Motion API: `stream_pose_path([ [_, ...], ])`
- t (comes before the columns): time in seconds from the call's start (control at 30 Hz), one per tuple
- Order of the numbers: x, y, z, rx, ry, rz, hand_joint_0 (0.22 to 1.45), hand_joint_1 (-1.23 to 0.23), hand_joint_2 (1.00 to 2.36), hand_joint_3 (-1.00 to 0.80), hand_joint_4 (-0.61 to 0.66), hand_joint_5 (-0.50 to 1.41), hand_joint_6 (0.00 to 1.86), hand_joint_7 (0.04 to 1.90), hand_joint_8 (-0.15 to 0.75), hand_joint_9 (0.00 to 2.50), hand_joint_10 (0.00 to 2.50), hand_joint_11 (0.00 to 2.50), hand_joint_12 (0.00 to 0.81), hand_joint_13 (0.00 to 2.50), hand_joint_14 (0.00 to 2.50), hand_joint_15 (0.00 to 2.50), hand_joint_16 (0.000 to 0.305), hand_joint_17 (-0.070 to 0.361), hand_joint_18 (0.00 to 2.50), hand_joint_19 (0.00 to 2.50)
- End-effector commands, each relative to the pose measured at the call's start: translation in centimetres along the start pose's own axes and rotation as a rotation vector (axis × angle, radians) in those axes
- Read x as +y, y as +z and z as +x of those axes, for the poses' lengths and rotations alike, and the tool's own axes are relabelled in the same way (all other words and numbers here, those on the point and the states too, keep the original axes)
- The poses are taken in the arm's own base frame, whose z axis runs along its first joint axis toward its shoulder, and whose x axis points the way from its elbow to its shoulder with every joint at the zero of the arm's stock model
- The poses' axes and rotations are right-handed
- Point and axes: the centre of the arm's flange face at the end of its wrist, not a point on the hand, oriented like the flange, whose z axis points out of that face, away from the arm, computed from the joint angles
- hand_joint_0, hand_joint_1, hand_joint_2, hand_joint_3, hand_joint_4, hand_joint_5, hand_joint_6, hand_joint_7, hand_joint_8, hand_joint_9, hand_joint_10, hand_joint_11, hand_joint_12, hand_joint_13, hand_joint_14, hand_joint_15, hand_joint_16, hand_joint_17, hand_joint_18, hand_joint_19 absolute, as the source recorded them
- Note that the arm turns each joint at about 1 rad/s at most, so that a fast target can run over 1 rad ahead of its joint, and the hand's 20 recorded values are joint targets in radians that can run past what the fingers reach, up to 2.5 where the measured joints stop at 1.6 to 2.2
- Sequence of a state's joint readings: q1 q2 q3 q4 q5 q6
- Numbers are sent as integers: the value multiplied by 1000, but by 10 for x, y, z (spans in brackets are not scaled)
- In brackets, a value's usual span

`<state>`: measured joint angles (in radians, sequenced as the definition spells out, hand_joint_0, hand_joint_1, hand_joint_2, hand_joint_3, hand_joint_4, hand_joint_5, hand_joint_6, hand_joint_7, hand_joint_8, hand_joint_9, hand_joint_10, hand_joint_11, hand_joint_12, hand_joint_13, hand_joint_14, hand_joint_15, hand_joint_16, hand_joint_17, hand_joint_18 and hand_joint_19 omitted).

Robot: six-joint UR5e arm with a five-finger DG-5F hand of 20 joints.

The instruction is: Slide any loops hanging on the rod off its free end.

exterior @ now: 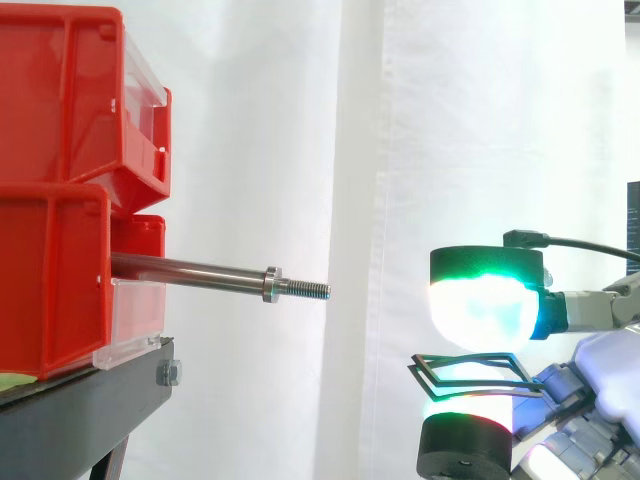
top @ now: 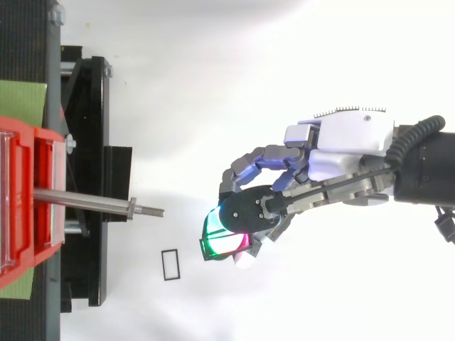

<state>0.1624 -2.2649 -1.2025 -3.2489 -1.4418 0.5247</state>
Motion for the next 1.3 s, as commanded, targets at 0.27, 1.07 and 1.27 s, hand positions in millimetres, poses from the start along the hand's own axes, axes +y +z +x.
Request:
stream_pose_path([
  [0.27,-1,0,1,0,-1,1,531,-702,1000,-500,144,-129,839,956,280,936,11,331,327,584,4,127,45,100,678,357],
  [1.07,-1,0,2,0,-2,1,591,-648,1003,-209,19,-121,886,952,289,946,8,244,358,562,2,92,52,118,624,308],
  [1.27,-1,0,1,-2,-2,0,595,-605,1004,-209,38,-115,867,955,289,932,7,225,357,544,0,88,51,116,587,302],
])
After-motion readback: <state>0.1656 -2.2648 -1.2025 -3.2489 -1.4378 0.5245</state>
